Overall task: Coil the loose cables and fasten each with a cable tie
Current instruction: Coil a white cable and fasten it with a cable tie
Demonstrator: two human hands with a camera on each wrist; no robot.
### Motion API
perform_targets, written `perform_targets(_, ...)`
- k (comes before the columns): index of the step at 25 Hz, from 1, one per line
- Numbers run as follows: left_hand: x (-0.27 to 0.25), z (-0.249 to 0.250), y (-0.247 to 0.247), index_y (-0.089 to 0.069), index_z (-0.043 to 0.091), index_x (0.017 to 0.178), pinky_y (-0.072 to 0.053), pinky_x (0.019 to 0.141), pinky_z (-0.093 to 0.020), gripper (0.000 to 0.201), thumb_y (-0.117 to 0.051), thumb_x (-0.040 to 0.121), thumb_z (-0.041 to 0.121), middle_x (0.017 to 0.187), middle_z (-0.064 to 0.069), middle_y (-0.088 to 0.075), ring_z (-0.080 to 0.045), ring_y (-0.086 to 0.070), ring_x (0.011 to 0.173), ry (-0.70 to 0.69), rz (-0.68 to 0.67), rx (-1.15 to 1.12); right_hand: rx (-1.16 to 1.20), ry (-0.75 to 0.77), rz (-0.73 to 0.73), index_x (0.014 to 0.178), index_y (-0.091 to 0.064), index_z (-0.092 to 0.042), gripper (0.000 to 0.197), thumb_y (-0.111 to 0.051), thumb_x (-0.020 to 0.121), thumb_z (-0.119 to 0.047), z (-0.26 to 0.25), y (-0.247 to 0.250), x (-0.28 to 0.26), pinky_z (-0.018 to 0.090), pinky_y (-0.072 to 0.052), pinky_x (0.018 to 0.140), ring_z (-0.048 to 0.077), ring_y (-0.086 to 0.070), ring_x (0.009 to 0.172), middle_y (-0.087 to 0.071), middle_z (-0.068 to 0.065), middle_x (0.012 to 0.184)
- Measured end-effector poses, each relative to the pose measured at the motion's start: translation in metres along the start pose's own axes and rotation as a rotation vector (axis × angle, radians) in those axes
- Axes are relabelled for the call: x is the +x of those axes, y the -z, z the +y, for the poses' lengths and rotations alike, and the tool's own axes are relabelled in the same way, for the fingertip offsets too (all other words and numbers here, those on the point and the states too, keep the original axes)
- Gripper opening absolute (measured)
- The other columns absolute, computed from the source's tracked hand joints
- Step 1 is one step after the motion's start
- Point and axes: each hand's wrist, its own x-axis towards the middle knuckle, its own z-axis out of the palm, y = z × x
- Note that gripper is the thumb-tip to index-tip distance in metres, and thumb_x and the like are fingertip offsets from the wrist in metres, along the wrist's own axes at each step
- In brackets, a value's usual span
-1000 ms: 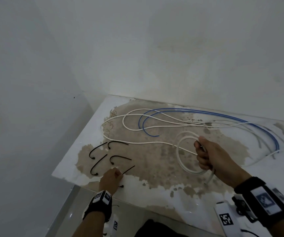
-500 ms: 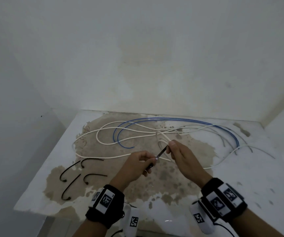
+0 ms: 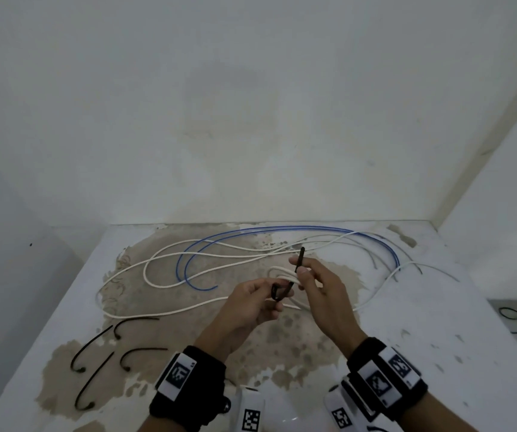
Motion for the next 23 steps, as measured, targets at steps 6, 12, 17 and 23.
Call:
perform_targets(6,-0.004,0.001,-0.005,-0.065,0.012,0.112,-0.06,0.077,-0.031,0.024,-0.069,0.088,0.014,0.1,-0.012,-0.075,-0.025,-0.074,0.085,-0.195,-0.034,0.157,-0.003,-0.067,0.141,0.102,-0.074,-0.034,0.018,-0.057,0.098,-0.031,0.008,0.003,0.007,0.036,-0.054,0.087,0.001,-0.065,0.099,-0.074,-0.019,0.104)
perform_targets(12,0.002,-0.004,-0.014,-0.073,0.02,0.101,-0.059,0.068,-0.028,0.015,-0.059,0.095,0.014,0.087,-0.005,-0.076,-0.02,-0.073,0.073,-0.456,0.163,0.259,0.033,-0.087,0.186,0.12,-0.067,-0.048,0.031,-0.058,0.099,-0.027,-0.005,-0.004,0.003,0.032,-0.054,0.082,-0.003,-0.062,0.093,-0.071,-0.018,0.101)
perform_targets(17,0.008,0.003,-0.013,-0.071,0.018,0.11,-0.06,0.068,-0.03,0.021,-0.064,0.092,0.011,0.085,-0.012,-0.072,-0.027,-0.073,0.07,-0.485,0.237,0.104,0.047,0.015,0.175,0.112,-0.064,-0.057,0.038,-0.057,0.1,-0.022,-0.012,-0.005,-0.003,0.03,-0.053,0.081,-0.003,-0.061,0.097,-0.069,-0.013,0.103)
perform_targets(23,0.006,0.005,-0.012,-0.072,0.018,0.107,-0.059,0.066,-0.03,0.018,-0.064,0.091,0.013,0.079,-0.004,-0.074,-0.027,-0.073,0.068,-0.504,0.212,0.103,-0.106,0.104,0.151,0.116,-0.063,-0.059,0.037,-0.055,0.1,-0.027,-0.013,-0.004,-0.001,0.044,-0.056,0.069,0.011,-0.059,0.077,-0.057,-0.009,0.084)
